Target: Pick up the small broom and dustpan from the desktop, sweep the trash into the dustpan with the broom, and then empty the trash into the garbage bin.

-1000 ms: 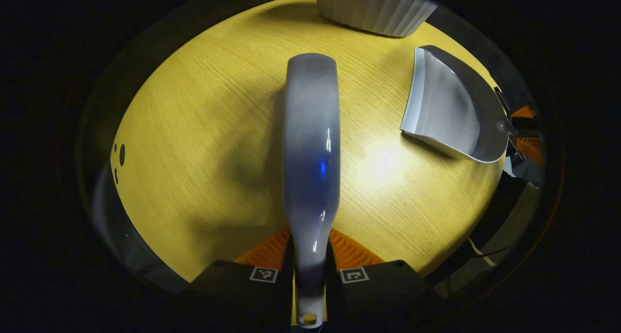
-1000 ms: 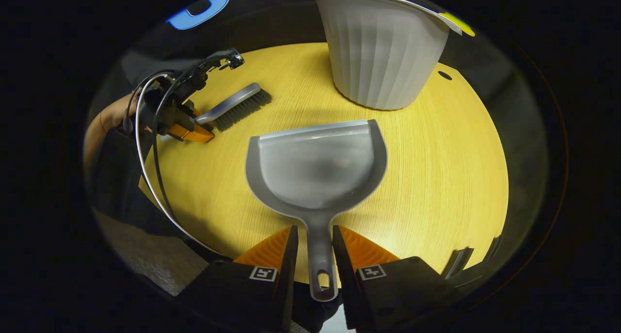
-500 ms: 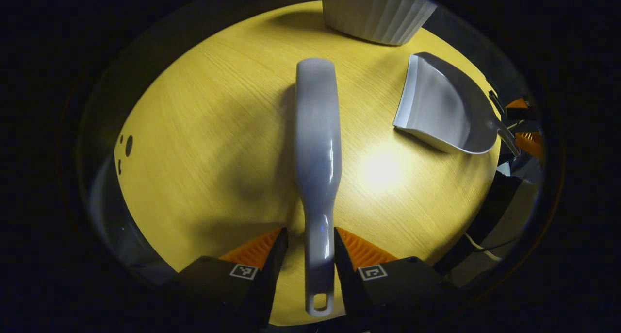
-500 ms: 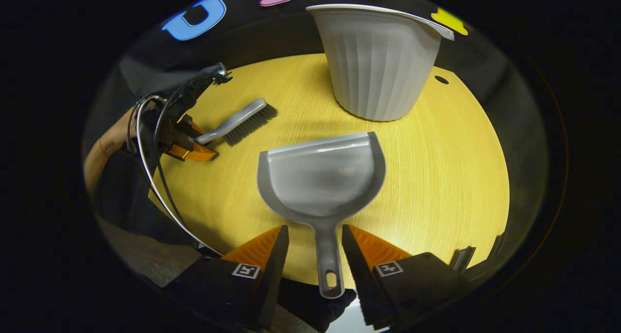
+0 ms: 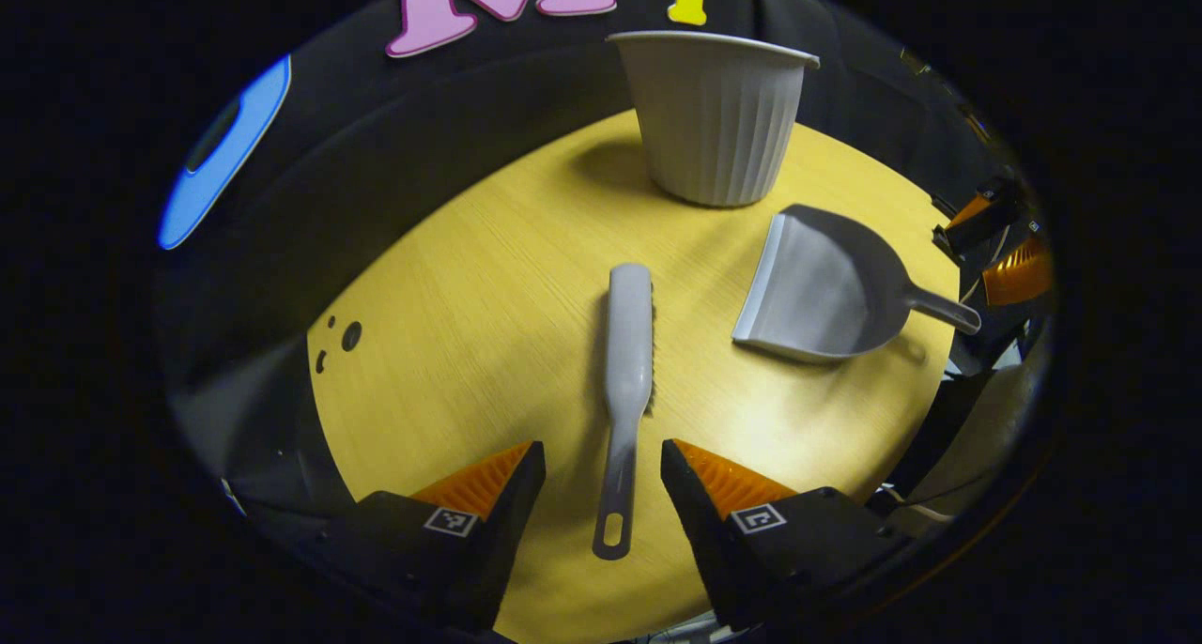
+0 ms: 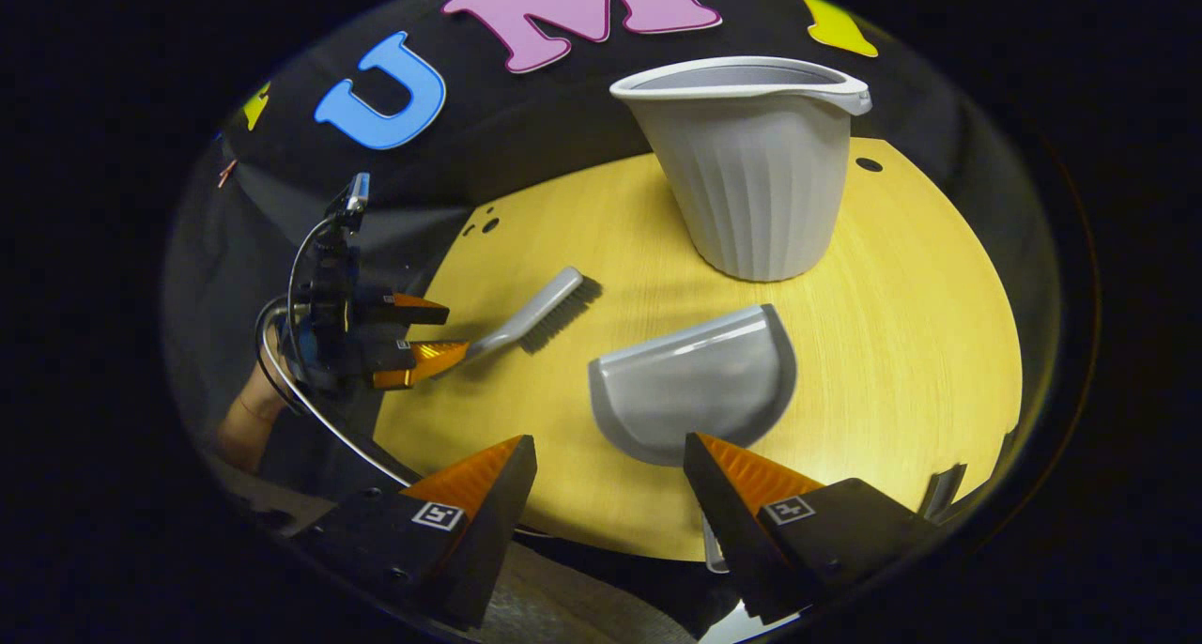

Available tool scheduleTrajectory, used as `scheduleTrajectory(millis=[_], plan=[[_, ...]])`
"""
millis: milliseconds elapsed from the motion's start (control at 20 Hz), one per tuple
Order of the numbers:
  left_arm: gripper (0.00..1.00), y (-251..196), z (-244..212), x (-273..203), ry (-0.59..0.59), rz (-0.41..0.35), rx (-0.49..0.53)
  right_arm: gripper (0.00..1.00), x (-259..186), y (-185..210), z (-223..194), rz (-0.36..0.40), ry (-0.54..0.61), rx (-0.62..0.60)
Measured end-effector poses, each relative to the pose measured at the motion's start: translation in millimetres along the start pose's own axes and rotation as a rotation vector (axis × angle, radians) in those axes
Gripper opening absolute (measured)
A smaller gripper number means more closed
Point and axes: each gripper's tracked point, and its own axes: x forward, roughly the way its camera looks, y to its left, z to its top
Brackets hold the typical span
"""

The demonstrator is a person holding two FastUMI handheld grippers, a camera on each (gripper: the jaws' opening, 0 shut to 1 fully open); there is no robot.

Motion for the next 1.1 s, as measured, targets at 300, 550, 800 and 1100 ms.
scheduleTrajectory(millis=[300, 550, 800, 1100], plan=[[0.85, -9, 43, -35, -0.207, 0.015, -0.102, 0.99, -15, 13, 27, 0.003, -0.125, -0.094], [0.86, -6, 87, -69, -0.402, 0.057, -0.158, 0.99, -24, 19, 48, -0.044, -0.206, -0.176], [0.89, -10, 104, -85, -0.493, 0.068, -0.162, 0.99, -30, 25, 60, -0.054, -0.257, -0.206], [0.96, -29, 112, -105, -0.559, 0.062, -0.198, 0.99, -50, 34, 82, -0.023, -0.368, -0.174]])
